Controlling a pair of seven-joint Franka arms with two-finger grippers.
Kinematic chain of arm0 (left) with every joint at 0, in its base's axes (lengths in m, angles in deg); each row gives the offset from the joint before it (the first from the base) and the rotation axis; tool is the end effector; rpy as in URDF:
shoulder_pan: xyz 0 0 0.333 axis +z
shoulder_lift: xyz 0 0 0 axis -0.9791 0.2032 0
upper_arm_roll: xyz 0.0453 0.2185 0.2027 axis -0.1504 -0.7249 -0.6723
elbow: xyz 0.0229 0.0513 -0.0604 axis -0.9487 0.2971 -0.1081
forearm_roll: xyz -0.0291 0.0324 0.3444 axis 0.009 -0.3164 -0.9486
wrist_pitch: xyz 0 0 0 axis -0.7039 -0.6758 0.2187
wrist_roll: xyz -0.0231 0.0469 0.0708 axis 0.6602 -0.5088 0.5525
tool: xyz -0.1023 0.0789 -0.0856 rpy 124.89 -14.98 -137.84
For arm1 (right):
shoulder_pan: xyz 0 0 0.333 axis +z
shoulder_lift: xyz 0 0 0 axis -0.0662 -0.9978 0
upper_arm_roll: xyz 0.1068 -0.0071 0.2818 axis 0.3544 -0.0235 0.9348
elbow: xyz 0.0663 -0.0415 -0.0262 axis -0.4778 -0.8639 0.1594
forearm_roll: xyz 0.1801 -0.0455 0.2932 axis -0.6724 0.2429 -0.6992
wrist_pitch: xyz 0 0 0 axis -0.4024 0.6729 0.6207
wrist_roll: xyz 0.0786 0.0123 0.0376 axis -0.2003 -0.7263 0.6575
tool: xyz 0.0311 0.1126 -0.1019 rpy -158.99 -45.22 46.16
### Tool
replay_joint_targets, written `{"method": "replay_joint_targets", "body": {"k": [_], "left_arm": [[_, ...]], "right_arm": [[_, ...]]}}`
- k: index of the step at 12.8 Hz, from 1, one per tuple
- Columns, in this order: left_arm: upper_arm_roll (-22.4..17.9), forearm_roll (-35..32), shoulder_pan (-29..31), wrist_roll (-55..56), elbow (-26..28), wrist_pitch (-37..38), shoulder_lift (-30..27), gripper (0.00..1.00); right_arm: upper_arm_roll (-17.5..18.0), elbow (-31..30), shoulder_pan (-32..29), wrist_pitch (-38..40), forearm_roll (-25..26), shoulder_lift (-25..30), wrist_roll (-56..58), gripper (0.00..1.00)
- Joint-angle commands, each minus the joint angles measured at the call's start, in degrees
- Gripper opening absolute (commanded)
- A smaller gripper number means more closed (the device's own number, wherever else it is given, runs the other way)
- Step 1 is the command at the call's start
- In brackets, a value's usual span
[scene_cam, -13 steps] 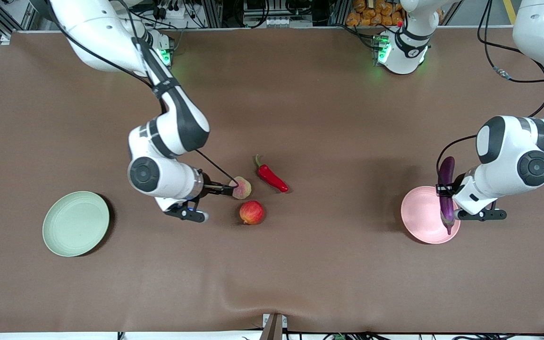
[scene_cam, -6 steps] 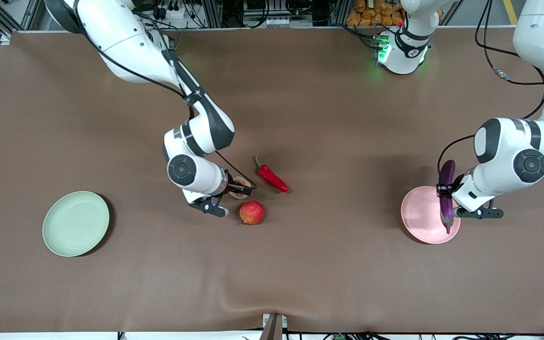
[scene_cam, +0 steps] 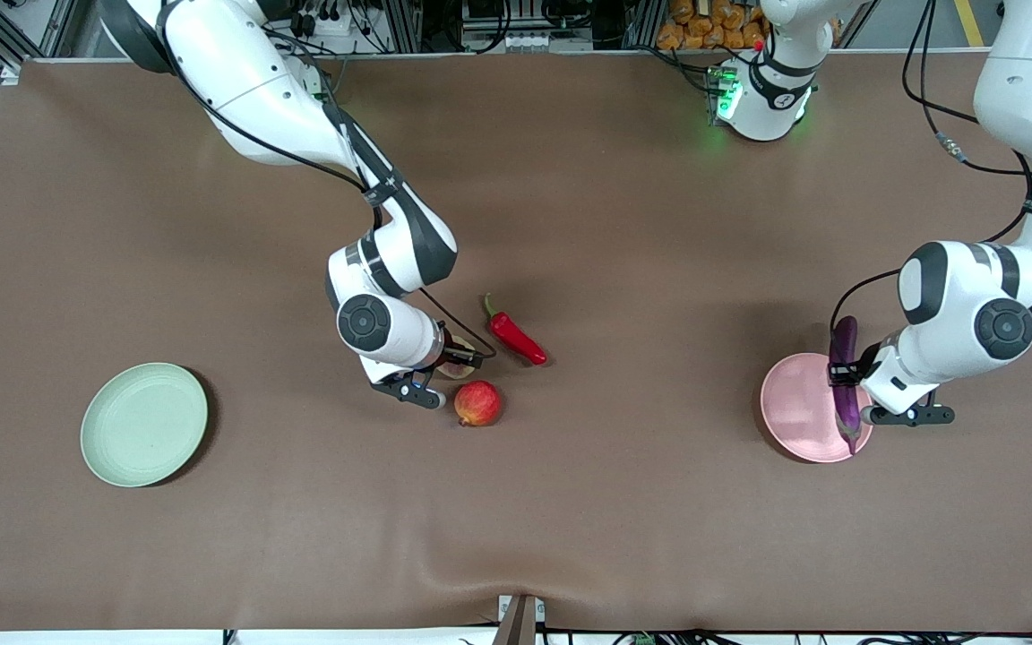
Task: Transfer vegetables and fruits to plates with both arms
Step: 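Lower the eggplant onto the pink plate while the right gripper grasps the peach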
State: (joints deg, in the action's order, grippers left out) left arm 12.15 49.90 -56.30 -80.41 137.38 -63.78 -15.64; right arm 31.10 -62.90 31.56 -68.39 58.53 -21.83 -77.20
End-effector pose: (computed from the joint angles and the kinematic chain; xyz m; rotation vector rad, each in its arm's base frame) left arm 0.5862 0.0318 0.1959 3.1232 0.0243 -0.1086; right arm 0.5457 0.3573 0.1800 -2.9208 0.5055 0.2919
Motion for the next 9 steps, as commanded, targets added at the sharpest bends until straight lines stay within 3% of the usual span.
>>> {"method": "replay_joint_targets", "body": {"k": [1,2,3,4,9], "left_arm": [[0.37,-0.02,0.43,1.78,-0.73,-0.39,1.01,0.09],[0.37,-0.10,0.43,1.78,-0.91,-0.48,1.19,0.28],[0.37,-0.36,0.09,0.91,-1.69,-0.39,1.28,0.58],[0.37,-0.45,-0.35,0.73,-1.96,-0.39,1.36,1.00],[1.16,-0.02,-0.62,1.78,-4.16,3.81,-2.31,1.00]], "right_arm": [[-0.39,0.98,-0.87,4.78,-0.59,1.23,-0.70,0.00],[-0.39,2.38,-1.83,8.73,-0.59,2.45,-0.52,0.00],[-0.47,3.61,-3.06,12.42,-0.50,3.42,-0.09,0.00],[-0.39,5.19,-5.42,16.03,-0.85,4.48,0.09,0.00],[-0.21,6.44,-18.51,27.74,-1.03,8.70,18.25,0.00]]}}
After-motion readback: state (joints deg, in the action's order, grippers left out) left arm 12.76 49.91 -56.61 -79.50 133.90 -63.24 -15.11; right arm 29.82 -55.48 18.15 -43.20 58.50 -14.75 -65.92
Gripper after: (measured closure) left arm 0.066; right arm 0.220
